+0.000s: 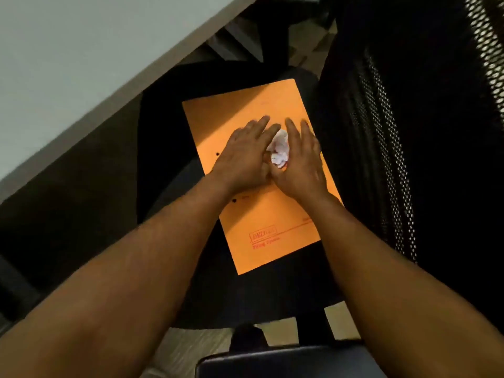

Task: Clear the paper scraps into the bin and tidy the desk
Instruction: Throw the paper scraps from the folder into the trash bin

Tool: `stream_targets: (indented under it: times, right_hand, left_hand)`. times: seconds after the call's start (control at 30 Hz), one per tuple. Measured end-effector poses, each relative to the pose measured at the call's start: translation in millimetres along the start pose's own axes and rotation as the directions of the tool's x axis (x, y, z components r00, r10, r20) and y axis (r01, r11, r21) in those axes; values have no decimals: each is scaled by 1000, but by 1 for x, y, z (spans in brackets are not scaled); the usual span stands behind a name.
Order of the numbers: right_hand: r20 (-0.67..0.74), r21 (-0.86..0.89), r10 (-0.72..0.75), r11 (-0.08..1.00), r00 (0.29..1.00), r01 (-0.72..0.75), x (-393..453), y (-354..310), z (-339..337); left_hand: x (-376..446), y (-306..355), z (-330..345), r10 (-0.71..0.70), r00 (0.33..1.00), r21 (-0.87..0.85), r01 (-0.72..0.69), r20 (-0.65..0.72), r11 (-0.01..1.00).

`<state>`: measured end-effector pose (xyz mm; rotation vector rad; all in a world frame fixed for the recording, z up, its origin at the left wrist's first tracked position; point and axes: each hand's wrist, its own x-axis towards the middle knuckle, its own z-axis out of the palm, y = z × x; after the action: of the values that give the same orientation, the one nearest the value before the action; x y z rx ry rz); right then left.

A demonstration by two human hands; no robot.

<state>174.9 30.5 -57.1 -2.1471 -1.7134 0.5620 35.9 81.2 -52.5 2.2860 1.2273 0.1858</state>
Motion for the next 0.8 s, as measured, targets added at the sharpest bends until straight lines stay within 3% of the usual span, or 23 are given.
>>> stream_targets:
  times: [0.1, 0.17, 0.33, 0.47, 0.67, 0.73, 0.8]
  right_hand:
    - [45, -69, -98, 993, 994, 101, 7, 10, 4]
    - [-5, -95, -110, 990, 994, 109, 3, 12, 9]
    - [-212, -123, -87, 990, 973, 62, -22, 22, 23]
    - [-287, -236, -60, 972, 956, -9, -38, 28, 25]
    - [-251, -144, -95, 988, 963, 60, -39, 22, 23]
    - [-263, -45, -148, 989, 953, 141, -37, 9, 24]
    - [-294, 25, -224, 970, 929, 242, -34, -17, 27]
  left_hand:
    - [0, -4, 8, -13, 999, -95, 10, -34, 995]
    - [-3, -5, 12, -9, 998, -84, 4, -62, 996]
    - [3, -2, 17, 155, 988, 161, -152, -5, 975]
    - [-2, 2, 21, 242, 969, 203, -229, -43, 952]
    - [-37, -1, 18, 137, 968, 164, -103, -211, 981]
    - [-50, -4, 11, 28, 957, 75, -7, -287, 997]
    - [-65, -12, 1, -116, 904, -28, 115, -411, 993]
